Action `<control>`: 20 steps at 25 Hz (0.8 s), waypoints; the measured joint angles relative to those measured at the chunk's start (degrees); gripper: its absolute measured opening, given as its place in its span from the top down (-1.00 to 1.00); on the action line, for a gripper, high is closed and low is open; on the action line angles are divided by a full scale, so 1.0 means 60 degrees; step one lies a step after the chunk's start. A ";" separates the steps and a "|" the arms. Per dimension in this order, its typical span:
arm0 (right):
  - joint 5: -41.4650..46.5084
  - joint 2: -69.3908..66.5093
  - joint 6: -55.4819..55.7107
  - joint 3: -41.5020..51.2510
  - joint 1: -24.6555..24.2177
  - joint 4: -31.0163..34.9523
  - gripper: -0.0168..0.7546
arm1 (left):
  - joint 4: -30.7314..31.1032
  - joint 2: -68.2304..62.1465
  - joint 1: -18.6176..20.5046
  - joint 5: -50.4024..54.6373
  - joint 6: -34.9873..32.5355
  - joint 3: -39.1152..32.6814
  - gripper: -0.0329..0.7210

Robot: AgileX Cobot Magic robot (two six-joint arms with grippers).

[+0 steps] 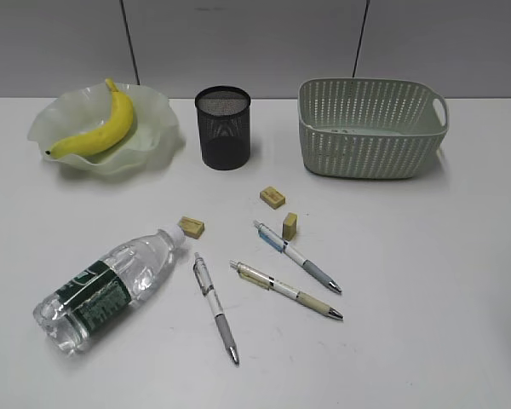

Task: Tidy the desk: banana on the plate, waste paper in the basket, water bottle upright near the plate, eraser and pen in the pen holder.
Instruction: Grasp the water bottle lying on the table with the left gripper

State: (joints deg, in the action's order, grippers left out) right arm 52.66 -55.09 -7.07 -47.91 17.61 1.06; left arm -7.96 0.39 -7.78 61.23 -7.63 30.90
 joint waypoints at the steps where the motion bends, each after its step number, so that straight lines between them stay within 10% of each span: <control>1: 0.0195 0.0690 0.0008 0.0453 0.0000 0.0113 -0.53 | 0.0000 0.0000 0.0000 0.0000 0.0000 0.0000 -0.18; 13: 0.2315 0.8742 0.0029 0.2685 0.0010 0.0654 -0.53 | 0.0000 0.0000 0.0000 0.0000 0.0000 0.0000 -0.18; 20: 0.2083 0.9127 -0.0021 0.2807 0.0079 0.0658 -0.53 | -0.0002 -0.0020 0.0000 -0.0036 0.0000 0.0000 -0.18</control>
State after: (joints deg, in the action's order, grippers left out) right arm 65.15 -0.33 -7.19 -31.07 18.08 5.01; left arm -7.97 0.27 -7.78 61.01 -7.63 30.90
